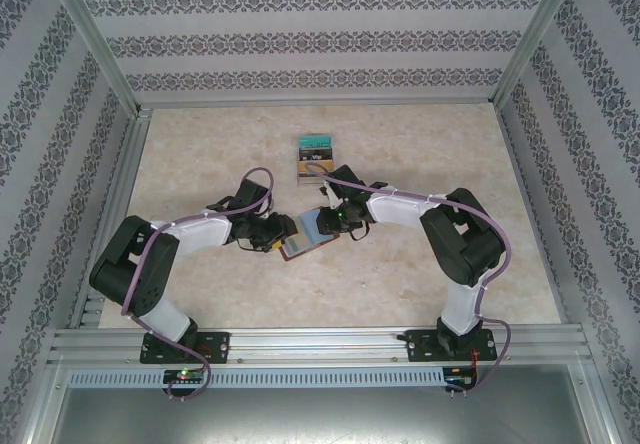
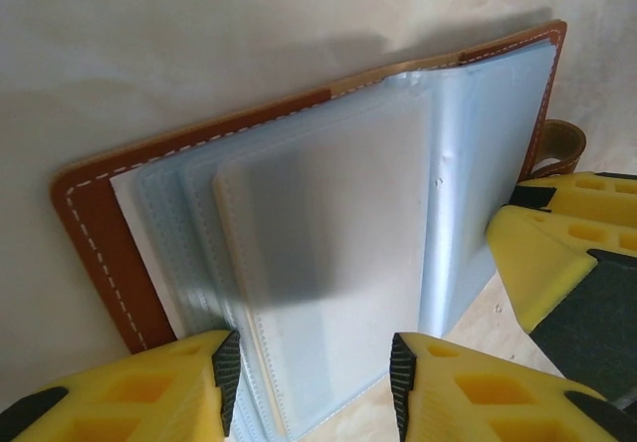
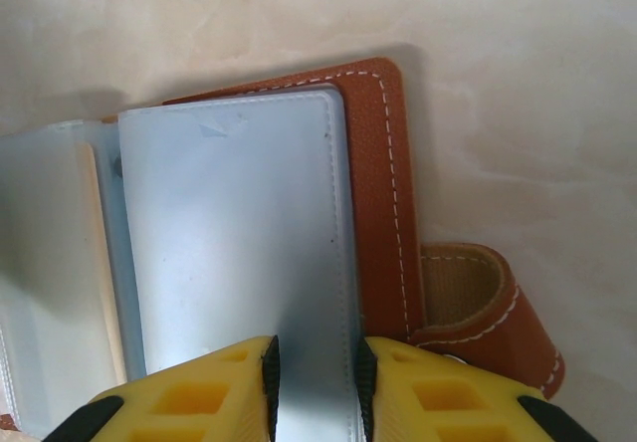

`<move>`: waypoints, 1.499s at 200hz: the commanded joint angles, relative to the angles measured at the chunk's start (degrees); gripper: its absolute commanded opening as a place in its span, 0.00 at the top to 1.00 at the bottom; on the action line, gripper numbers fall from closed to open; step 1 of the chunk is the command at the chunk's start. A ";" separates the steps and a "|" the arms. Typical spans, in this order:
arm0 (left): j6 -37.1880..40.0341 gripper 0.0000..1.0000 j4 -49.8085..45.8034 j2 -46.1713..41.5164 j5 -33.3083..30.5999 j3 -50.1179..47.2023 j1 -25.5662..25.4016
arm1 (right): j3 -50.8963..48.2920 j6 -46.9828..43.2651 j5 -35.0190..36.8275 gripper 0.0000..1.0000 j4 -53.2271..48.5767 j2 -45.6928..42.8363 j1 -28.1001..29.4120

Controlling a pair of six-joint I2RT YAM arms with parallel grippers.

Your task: Take the credit cards out of the card holder

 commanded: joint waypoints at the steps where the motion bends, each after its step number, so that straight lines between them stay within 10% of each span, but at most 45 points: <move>1: -0.10 0.51 3.80 1.35 1.21 1.49 -1.46 | -1.06 0.89 -1.05 0.69 -2.56 3.36 1.95; 50: 0.16 0.41 4.58 1.55 1.85 2.11 -2.01 | -1.04 0.92 -1.19 0.69 -2.58 3.72 2.24; 114: 0.42 0.00 5.38 1.37 2.13 1.87 -2.09 | -1.13 1.24 -1.58 0.68 -2.23 3.98 2.21; 300: 0.76 0.01 8.72 1.68 4.14 1.14 -2.04 | -2.59 4.63 -2.39 0.62 -0.07 2.23 -0.10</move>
